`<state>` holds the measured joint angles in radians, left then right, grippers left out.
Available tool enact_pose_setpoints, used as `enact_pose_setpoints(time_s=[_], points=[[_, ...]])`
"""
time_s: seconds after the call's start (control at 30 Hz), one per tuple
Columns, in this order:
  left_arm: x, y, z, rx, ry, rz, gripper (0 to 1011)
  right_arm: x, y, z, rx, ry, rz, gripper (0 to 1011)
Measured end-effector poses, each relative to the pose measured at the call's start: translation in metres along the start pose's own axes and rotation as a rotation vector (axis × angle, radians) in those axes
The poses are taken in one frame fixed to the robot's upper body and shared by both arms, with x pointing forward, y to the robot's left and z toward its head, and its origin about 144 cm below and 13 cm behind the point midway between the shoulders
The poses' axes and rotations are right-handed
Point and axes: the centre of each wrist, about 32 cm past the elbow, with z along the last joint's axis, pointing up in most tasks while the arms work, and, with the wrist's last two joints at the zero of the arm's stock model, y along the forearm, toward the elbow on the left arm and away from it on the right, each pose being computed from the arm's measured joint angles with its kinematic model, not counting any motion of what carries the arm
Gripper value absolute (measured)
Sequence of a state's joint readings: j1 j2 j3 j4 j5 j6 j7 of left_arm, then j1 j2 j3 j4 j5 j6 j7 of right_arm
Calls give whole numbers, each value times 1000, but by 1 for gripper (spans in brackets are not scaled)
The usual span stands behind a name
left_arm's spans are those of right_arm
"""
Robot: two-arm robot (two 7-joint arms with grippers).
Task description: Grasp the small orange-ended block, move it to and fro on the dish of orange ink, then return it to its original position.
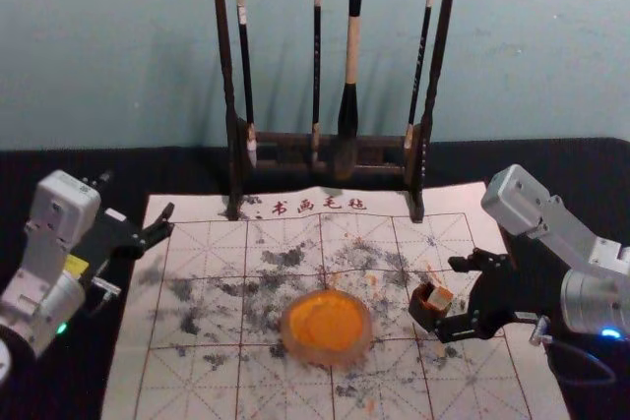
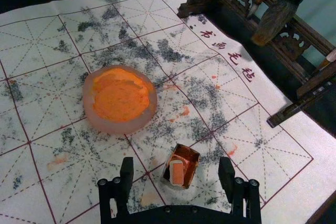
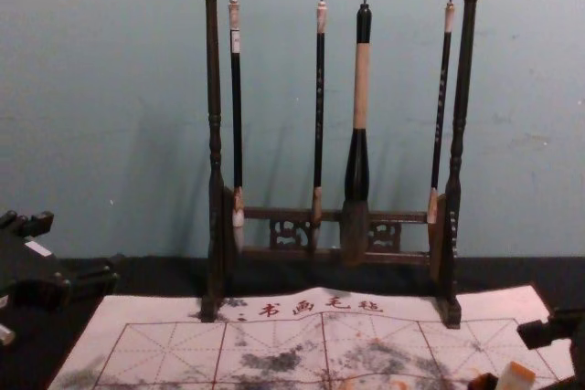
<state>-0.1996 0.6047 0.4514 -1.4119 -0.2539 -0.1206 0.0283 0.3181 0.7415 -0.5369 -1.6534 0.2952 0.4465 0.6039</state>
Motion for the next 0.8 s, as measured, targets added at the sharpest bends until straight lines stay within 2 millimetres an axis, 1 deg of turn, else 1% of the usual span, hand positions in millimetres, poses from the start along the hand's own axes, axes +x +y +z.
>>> enact_pose_setpoints(time_s=[0.03, 0.23, 0.4, 0.6, 0.8], points=[[0, 0, 0, 0, 0, 0, 1001, 0, 0, 0, 0, 0, 0, 1003], [0, 0, 0, 0, 0, 0, 1001, 0, 0, 0, 0, 0, -1, 1003], [0, 0, 0, 0, 0, 0, 1001, -4, -1, 2, 33, -16, -41, 1003], [0, 0, 0, 0, 0, 0, 1001, -11, -6, 1, 144, -15, -156, 1003], [0, 0, 0, 0, 0, 0, 1002, -25, -3, -8, 220, -2, -380, 1003]])
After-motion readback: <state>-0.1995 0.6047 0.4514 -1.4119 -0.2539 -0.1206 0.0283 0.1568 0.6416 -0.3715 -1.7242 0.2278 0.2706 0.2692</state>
